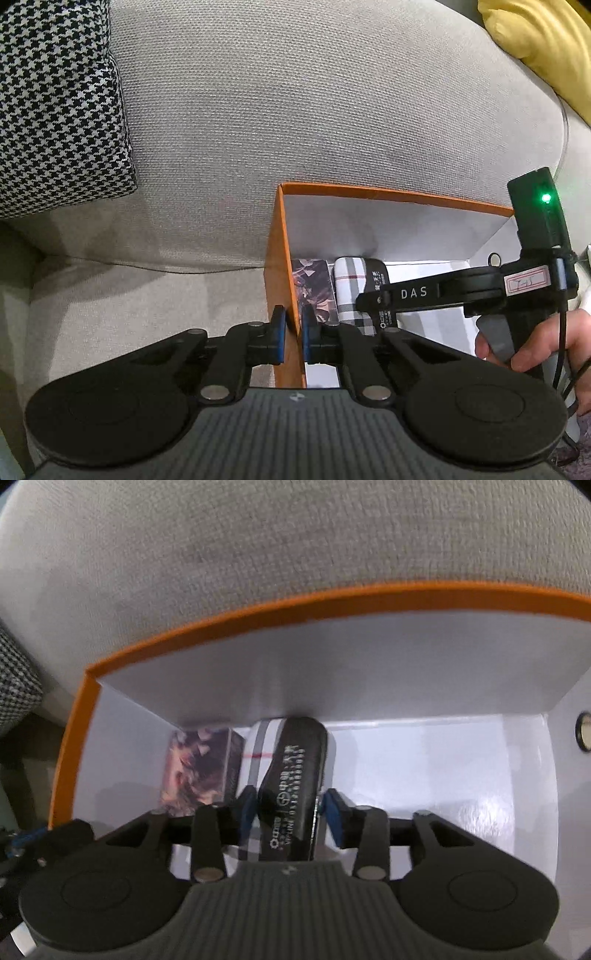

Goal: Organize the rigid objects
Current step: 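Open the left gripper to drop the card box while the right gripper lowers the plaid case inside, then move the left gripper to the pink cup and grasp it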

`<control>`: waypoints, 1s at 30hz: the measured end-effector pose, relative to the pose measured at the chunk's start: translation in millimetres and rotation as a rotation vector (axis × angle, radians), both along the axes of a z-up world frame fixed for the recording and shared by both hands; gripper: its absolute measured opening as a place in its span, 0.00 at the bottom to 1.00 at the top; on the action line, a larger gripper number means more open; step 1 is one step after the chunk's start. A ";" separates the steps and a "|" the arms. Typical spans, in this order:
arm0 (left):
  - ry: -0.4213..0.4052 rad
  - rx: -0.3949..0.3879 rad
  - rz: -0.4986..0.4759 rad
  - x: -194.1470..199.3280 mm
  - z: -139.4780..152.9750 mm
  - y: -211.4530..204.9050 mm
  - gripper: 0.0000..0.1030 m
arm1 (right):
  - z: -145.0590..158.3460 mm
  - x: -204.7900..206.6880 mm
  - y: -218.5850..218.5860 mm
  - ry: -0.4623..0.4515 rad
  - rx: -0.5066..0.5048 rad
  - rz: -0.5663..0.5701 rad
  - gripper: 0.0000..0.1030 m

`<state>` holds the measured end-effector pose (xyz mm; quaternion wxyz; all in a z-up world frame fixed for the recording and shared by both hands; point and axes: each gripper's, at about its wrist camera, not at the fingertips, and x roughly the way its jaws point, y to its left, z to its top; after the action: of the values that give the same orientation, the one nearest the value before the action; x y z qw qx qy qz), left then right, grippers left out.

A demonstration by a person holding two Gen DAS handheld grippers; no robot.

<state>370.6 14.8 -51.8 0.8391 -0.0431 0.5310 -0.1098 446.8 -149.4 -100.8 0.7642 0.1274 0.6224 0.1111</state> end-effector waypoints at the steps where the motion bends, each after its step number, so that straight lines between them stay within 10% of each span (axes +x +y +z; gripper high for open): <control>1: -0.001 0.001 0.000 0.2 -0.1 0.0 0.09 | 0.7 -1.2 -0.2 0.003 -0.007 -0.007 0.48; 19: -0.026 0.009 -0.009 -2.8 3.1 -0.5 0.09 | 18.7 0.6 5.0 -0.076 -0.004 0.072 0.34; 30: -0.160 -0.129 0.008 -93.1 60.7 21.9 0.10 | 108.1 -67.9 -10.6 -0.259 0.068 0.091 0.41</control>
<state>277.6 36.7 8.9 0.8747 -0.0903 0.4540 -0.1436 378.9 -159.9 7.3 0.8275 0.1095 0.5195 0.1824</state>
